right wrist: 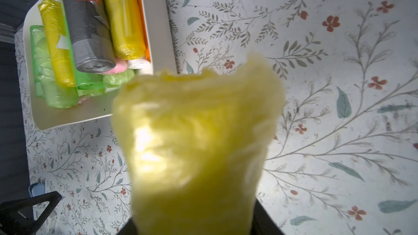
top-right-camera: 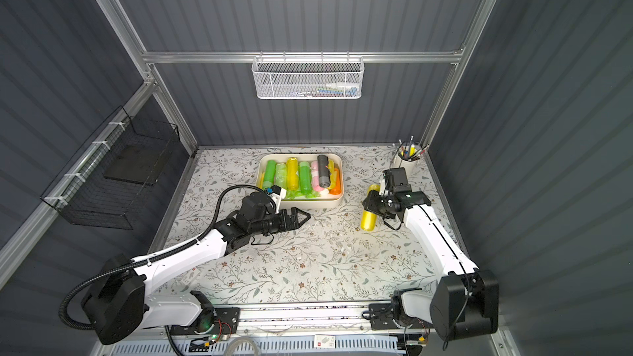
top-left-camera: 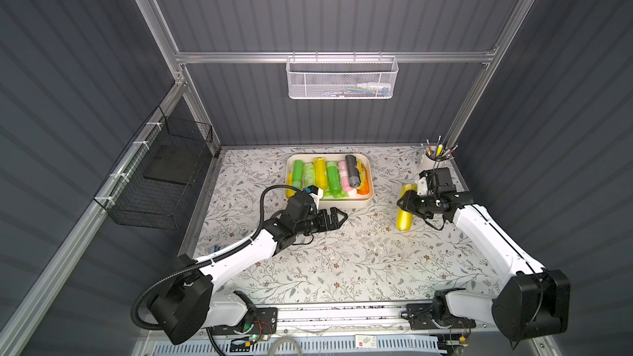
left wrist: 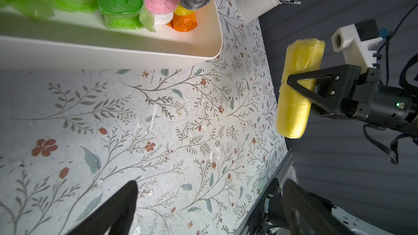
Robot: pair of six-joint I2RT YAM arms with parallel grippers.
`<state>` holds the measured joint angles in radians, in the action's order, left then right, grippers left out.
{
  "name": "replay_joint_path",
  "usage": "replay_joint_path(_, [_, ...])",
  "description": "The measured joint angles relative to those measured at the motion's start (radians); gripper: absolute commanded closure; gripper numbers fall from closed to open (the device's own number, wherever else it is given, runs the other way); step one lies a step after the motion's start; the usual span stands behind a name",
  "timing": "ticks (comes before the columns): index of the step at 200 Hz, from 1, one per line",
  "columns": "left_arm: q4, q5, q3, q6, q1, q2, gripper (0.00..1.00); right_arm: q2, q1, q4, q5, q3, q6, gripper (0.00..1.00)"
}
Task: Put the roll of trash bags into the storage box
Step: Pick up the roll of trash bags from the center of the board, then place the roll of trash bags in the storage box.
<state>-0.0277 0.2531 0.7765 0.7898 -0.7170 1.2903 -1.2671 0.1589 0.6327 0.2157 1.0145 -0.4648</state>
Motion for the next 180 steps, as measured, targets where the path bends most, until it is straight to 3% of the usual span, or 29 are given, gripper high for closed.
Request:
replay_joint_path(35, [0.1,-0.071,0.039,-0.063,0.047,-0.097,0.0,-0.024,0.082,0.02,-0.001,0.096,-0.015,0.53])
replay_joint_path(87, [0.148,-0.083,0.037,-0.13,0.165,-0.208,0.0,-0.127,0.193,0.03,-0.014,0.259,-0.033,0.53])
replay_joint_path(132, [0.147,-0.043,0.011,-0.175,0.258,-0.256,0.0,-0.263,0.283,0.043,-0.02,0.414,-0.032,0.54])
replay_joint_path(180, [0.095,0.06,-0.043,-0.157,0.348,-0.248,0.0,-0.486,0.3,0.061,-0.046,0.638,0.013,0.54])
